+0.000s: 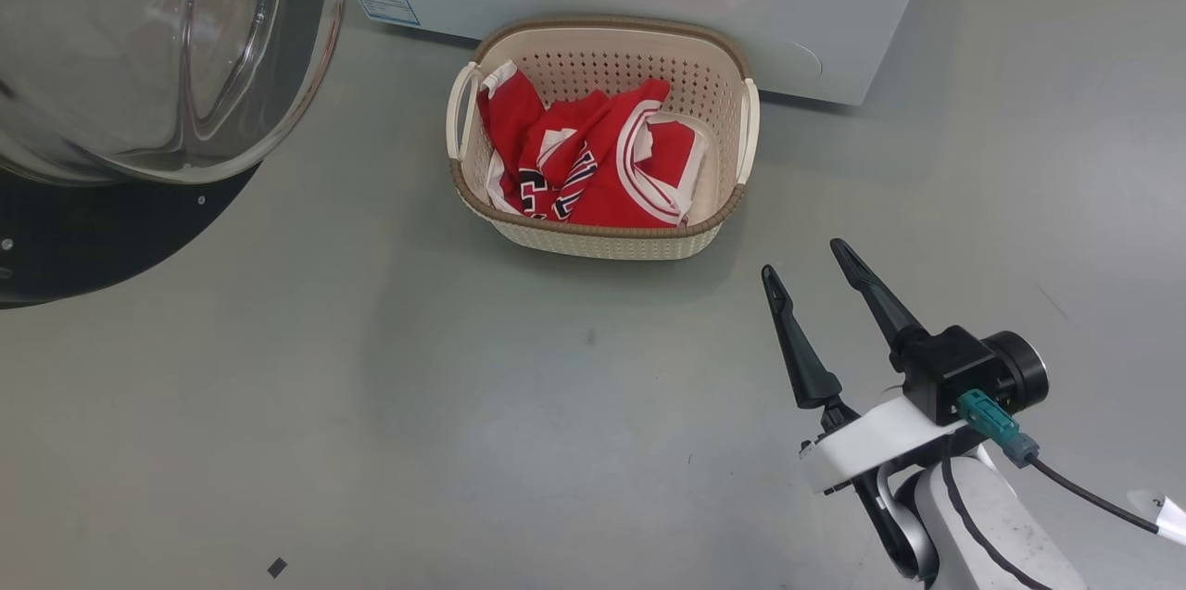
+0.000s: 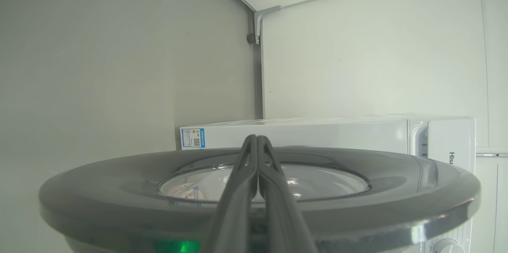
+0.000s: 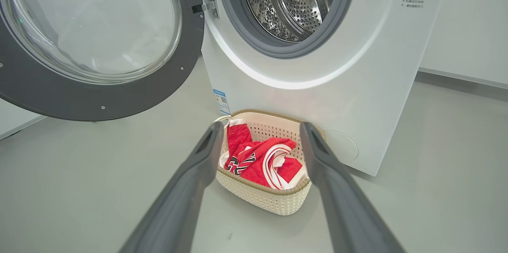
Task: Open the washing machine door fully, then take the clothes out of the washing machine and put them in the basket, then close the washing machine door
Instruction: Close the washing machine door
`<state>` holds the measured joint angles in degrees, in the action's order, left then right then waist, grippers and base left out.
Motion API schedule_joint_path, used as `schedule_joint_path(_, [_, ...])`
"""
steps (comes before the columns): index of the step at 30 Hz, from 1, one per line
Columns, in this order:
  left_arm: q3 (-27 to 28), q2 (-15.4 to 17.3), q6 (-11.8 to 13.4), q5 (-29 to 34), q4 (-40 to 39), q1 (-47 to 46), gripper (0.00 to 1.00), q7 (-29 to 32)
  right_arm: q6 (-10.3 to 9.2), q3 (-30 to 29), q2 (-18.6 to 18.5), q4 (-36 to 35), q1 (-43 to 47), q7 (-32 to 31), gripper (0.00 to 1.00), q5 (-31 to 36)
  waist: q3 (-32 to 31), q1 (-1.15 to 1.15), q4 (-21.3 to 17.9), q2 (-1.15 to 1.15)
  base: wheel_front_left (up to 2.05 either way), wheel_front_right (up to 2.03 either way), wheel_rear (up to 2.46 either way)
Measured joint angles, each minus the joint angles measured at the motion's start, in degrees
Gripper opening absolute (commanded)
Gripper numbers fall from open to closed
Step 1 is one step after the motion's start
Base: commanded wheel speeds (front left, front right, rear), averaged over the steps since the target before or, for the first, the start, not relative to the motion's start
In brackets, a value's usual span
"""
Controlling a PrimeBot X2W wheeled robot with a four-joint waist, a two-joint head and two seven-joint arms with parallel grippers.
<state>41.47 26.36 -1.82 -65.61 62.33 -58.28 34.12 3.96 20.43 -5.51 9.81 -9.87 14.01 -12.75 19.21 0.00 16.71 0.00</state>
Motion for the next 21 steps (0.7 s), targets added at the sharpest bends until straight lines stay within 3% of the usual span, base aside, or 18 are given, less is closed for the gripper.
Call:
schedule_joint_path(9, [-1.0,-0.6,-2.6,0.0,-0.1,1.3,0.00,3.9,0.05,0.3,0.1,0.1,0.0,0.0,1.00,-0.3,-0.9,0.00,0.1,0.00,0.00,0.00,0.00])
schedule_joint_path(21, [-3.1,-5.2,-4.1,-0.5,-1.7,3.0,0.00,10.0,0.08,0.1,0.2,0.2,0.2,0.2,1.00,-0.8,-1.9,0.00,0.6,0.00,0.00,0.00,0.00])
